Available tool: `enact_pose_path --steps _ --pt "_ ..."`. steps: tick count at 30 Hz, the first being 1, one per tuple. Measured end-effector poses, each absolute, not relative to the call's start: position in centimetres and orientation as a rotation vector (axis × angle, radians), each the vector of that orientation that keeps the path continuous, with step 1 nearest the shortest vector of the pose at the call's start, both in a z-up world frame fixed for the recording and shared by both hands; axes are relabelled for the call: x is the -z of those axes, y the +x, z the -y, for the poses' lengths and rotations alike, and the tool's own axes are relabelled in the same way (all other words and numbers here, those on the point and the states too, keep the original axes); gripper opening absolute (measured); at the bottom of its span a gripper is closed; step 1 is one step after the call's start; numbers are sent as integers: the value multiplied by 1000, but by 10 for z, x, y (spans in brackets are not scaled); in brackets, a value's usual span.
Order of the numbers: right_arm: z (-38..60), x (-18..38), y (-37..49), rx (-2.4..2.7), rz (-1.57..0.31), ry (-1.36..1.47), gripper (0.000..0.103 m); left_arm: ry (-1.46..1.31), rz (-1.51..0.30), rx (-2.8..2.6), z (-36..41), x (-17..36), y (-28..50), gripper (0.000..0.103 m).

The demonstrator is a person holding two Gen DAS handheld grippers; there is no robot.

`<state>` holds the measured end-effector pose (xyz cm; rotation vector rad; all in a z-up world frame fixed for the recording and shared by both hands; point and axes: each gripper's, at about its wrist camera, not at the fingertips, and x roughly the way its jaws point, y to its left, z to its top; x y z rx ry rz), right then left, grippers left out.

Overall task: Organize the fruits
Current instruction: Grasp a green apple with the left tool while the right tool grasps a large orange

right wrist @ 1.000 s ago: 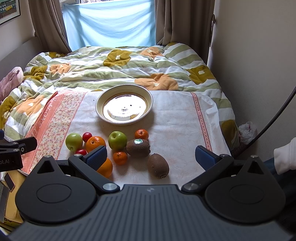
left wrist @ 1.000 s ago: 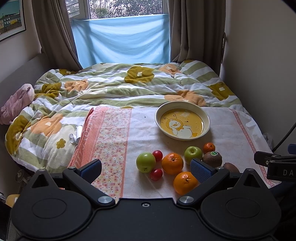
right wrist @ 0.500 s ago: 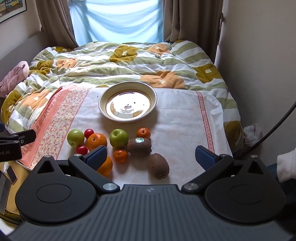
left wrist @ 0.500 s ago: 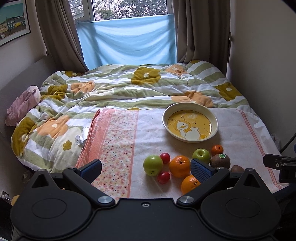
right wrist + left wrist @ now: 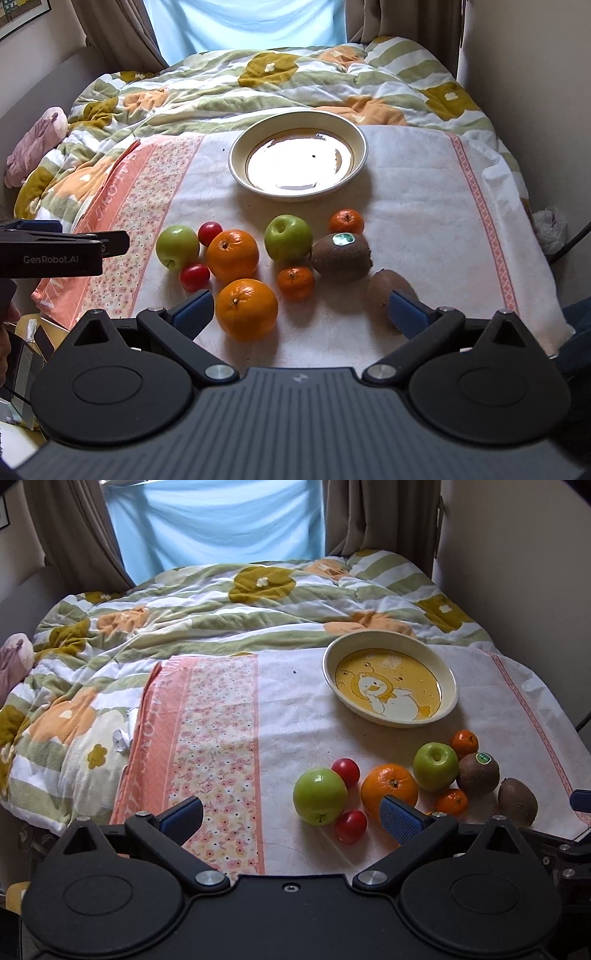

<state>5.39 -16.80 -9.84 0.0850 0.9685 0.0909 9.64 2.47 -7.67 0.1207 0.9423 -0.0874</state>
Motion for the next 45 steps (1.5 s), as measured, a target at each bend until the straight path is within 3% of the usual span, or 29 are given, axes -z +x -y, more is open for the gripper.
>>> enact_pose_path --steps 14,20,23,31,45 --pt "117 161 84 49 -1078 145 103 219 -1081 307 -22 148 162 90" --pt "108 171 89 92 -1098 164 102 199 -1104 382 -22 163 176 79" --pt "105 173 90 108 -1106 164 100 158 -1113 427 -24 165 180 58" --pt "101 178 93 130 -1117 178 89 159 -1113 467 -28 166 179 58" --pt "94 187 103 124 -1129 154 78 151 -1107 419 -60 164 167 58"
